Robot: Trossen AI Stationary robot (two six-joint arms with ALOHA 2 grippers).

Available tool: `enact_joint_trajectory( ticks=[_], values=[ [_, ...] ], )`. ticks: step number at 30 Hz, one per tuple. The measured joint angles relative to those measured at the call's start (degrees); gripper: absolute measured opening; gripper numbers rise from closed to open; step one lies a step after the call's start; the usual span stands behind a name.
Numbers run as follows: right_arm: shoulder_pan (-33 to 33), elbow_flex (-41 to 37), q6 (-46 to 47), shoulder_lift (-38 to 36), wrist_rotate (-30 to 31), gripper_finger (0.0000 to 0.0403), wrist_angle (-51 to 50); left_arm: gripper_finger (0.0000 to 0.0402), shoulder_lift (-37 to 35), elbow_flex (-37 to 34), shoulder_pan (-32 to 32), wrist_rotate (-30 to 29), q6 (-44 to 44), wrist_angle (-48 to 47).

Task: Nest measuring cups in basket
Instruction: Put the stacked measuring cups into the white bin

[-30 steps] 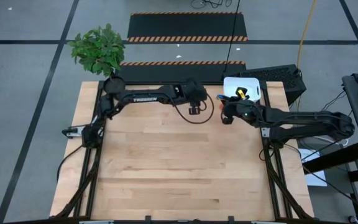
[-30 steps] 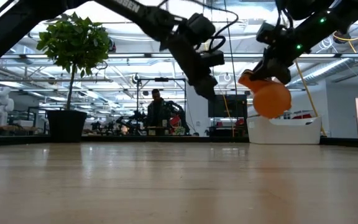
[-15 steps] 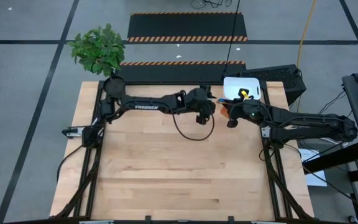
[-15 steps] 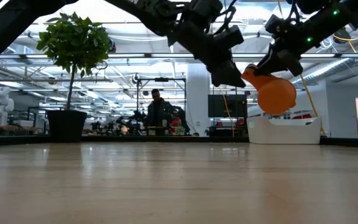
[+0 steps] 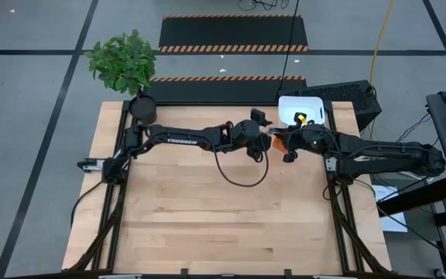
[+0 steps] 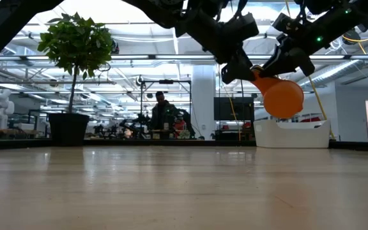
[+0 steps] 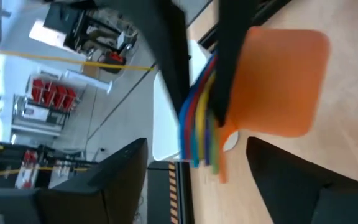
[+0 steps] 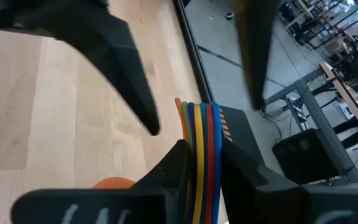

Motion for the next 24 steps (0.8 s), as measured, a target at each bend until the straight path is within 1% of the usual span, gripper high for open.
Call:
enact_joint_trajectory(
  ticks=[6,8,11,15,19,24],
  values=[
    [0.03,0.0,0.02,0.0,-1.33,0.0049,0.01,0.023,-0.13,0.0,-0.88,0.14,2.13,-0.01],
    [0.03,0.0,-0.05,0.0,-1.42,0.0049,-0.01,0.0217,-0.13,0.0,-0.86,0.16,1.62,0.07],
    [0.01,0.01,-0.67,0.0,-3.89,0.0049,0.02,0.0195,-0.13,0.0,-0.82,0.21,0.3,0.15],
    [-0.01,0.02,-0.83,0.0,-5.01,0.0049,0.06,0.0172,-0.13,0.0,-0.62,0.44,-1.21,-0.19],
    [-0.01,0.02,-0.84,0.0,-5.25,0.0049,-0.07,0.0165,-0.13,0.0,-0.6,1.61,-2.28,-0.7],
    [-0.01,0.02,-0.87,0.0,-5.29,0.0049,-0.12,0.0183,-0.13,0.0,-0.12,2.46,-4.3,-0.69]
  ],
)
